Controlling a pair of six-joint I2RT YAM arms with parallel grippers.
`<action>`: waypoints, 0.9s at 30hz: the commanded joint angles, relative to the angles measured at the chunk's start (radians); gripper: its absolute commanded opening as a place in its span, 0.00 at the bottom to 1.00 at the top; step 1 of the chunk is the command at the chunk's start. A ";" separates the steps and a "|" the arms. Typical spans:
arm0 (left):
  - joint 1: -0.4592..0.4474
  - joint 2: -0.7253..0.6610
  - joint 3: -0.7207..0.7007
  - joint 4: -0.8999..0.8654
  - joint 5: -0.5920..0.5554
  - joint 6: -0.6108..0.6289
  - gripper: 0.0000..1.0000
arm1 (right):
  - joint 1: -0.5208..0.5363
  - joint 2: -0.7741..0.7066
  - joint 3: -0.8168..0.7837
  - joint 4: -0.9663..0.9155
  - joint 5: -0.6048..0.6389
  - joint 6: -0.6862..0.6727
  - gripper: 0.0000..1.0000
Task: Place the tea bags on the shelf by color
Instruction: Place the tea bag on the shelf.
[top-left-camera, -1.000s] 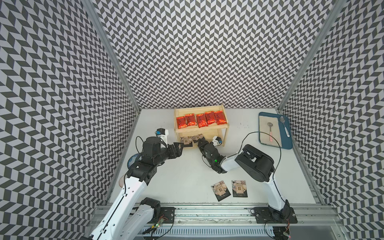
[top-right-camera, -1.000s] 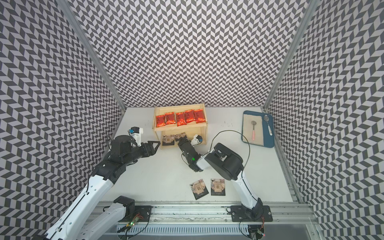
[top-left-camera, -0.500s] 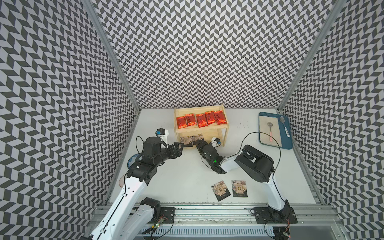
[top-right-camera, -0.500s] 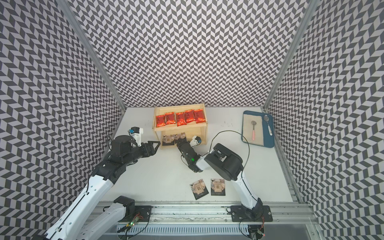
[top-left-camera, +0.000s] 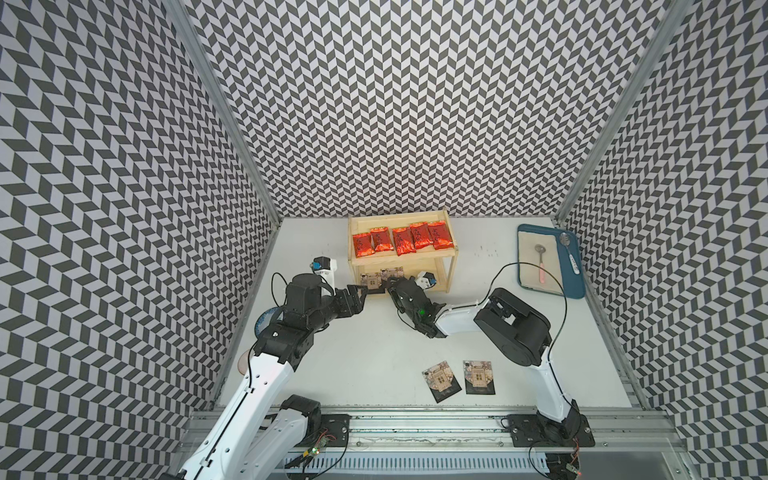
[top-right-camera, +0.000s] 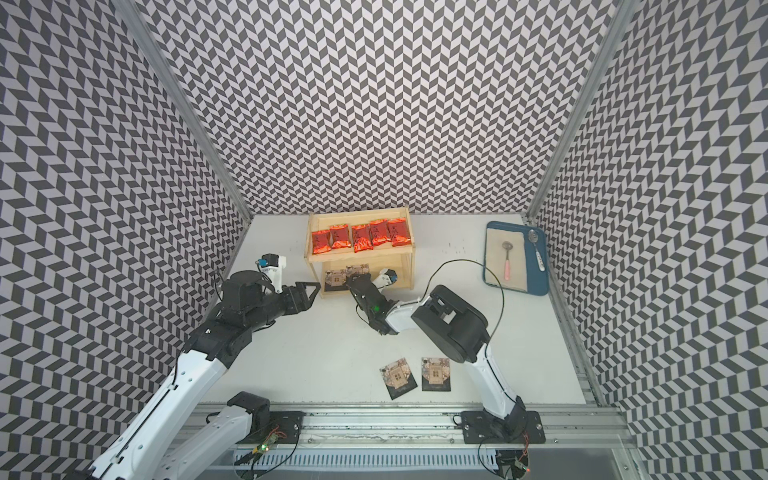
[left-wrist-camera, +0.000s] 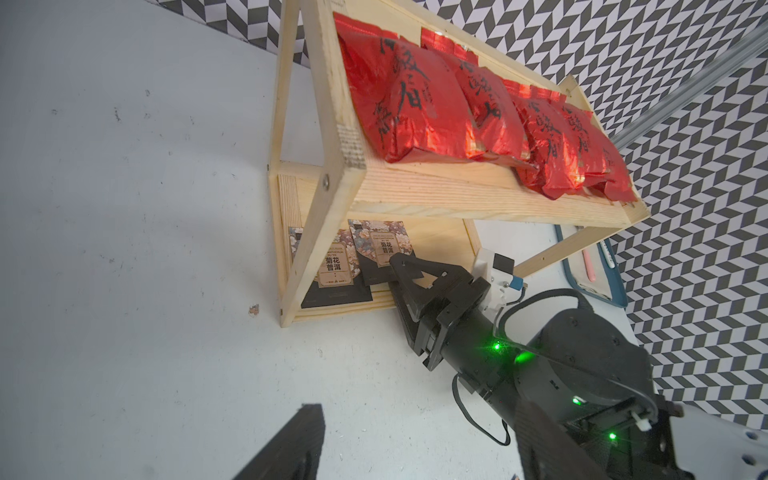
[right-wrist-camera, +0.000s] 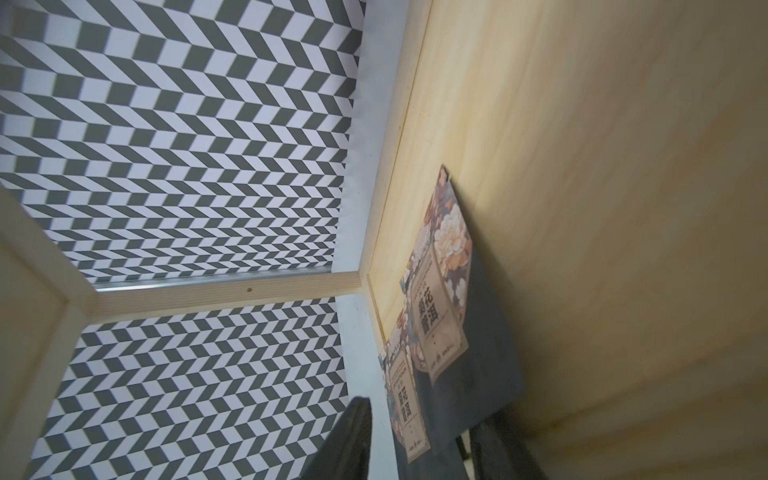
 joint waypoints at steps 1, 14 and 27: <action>-0.006 -0.016 -0.003 -0.008 -0.013 0.014 0.77 | 0.007 -0.027 0.009 -0.167 -0.051 0.022 0.44; -0.004 -0.017 -0.003 -0.008 -0.018 0.013 0.77 | 0.007 -0.078 -0.029 -0.190 -0.032 -0.002 0.44; 0.014 -0.023 -0.008 0.001 -0.019 0.011 0.76 | 0.070 -0.310 -0.134 -0.202 -0.030 -0.068 0.45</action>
